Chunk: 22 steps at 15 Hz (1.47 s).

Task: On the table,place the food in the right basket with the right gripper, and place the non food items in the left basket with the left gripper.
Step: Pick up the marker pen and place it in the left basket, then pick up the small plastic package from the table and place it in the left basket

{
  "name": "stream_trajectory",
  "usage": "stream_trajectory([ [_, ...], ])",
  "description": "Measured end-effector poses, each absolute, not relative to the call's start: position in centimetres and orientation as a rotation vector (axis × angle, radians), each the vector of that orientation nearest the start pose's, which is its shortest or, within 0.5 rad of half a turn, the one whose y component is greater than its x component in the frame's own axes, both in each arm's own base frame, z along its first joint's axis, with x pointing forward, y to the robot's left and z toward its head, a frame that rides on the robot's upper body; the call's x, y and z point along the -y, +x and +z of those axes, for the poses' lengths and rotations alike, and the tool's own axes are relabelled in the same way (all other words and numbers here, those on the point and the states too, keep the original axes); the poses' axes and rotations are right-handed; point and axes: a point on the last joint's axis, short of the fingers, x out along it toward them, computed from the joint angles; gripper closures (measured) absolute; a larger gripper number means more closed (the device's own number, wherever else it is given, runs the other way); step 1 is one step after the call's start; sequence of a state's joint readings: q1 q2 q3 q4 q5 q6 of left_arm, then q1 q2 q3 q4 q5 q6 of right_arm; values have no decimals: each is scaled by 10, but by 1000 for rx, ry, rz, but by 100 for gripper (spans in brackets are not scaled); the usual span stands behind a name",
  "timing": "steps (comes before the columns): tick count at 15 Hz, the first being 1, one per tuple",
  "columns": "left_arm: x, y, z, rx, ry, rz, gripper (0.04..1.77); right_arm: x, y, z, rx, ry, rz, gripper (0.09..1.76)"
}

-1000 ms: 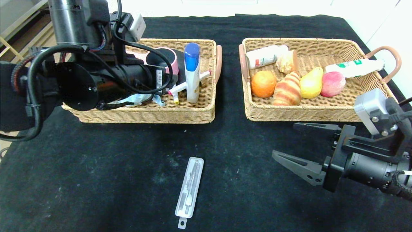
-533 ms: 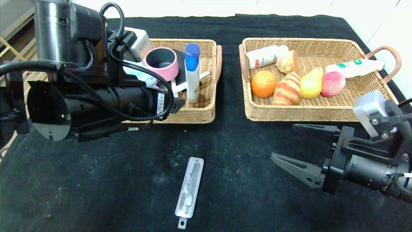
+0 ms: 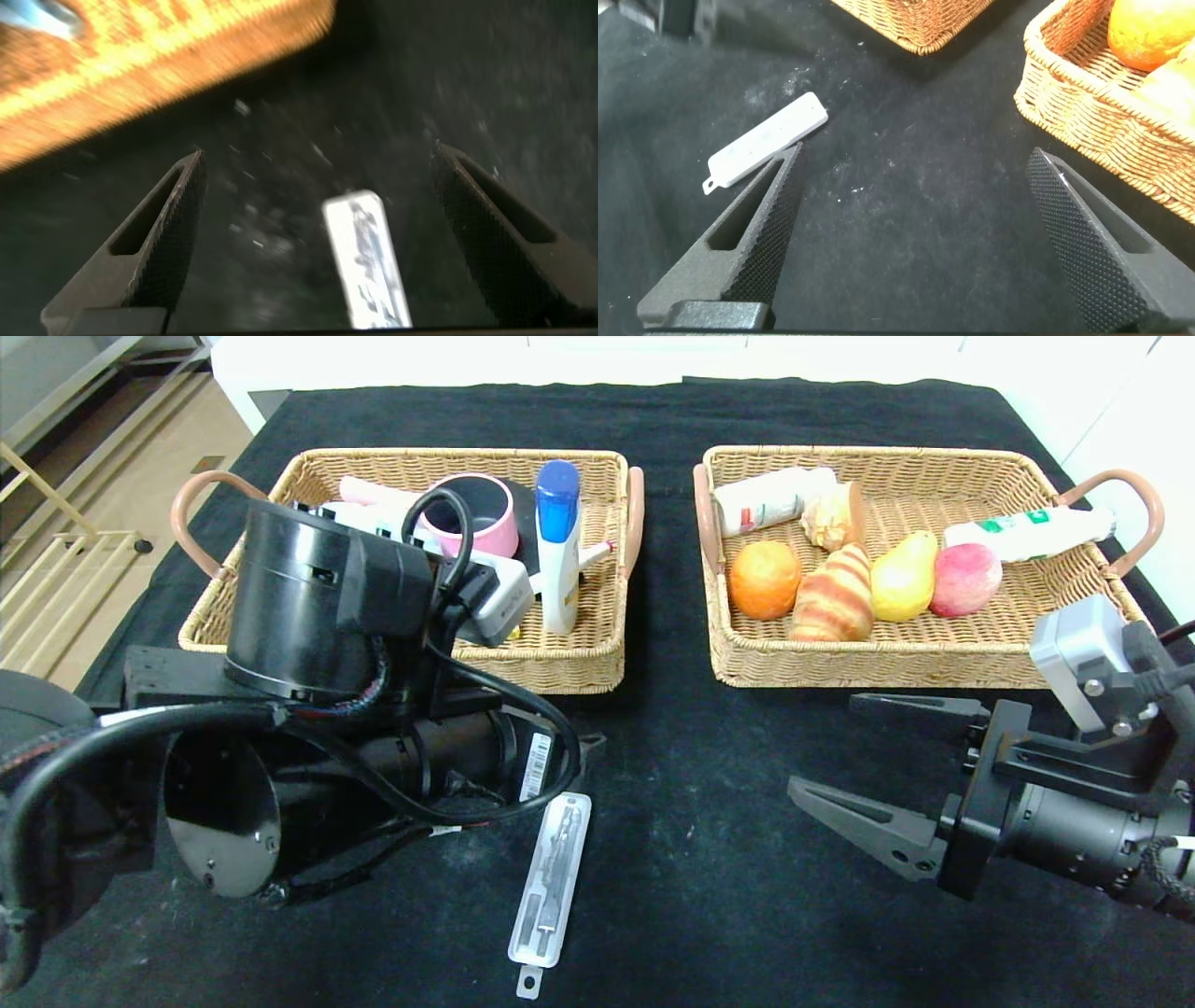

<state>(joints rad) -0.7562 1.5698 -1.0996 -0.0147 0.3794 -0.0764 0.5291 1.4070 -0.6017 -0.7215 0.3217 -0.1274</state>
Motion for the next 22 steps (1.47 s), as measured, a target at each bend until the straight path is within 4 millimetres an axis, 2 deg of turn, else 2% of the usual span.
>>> stream_trajectory([
  [4,199,204,223,-460,194,-367,11,-121,193,214,-33,-129,855,14],
  [13,210,197,186,-556,203,-317,10,-121,193,214,-31,-129,856,14],
  [19,210,195,177,-581,218,-310,9,-121,192,214,-31,-129,856,14],
  [22,210,196,178,-580,218,-309,56,-121,192,214,-32,-129,856,14],
])
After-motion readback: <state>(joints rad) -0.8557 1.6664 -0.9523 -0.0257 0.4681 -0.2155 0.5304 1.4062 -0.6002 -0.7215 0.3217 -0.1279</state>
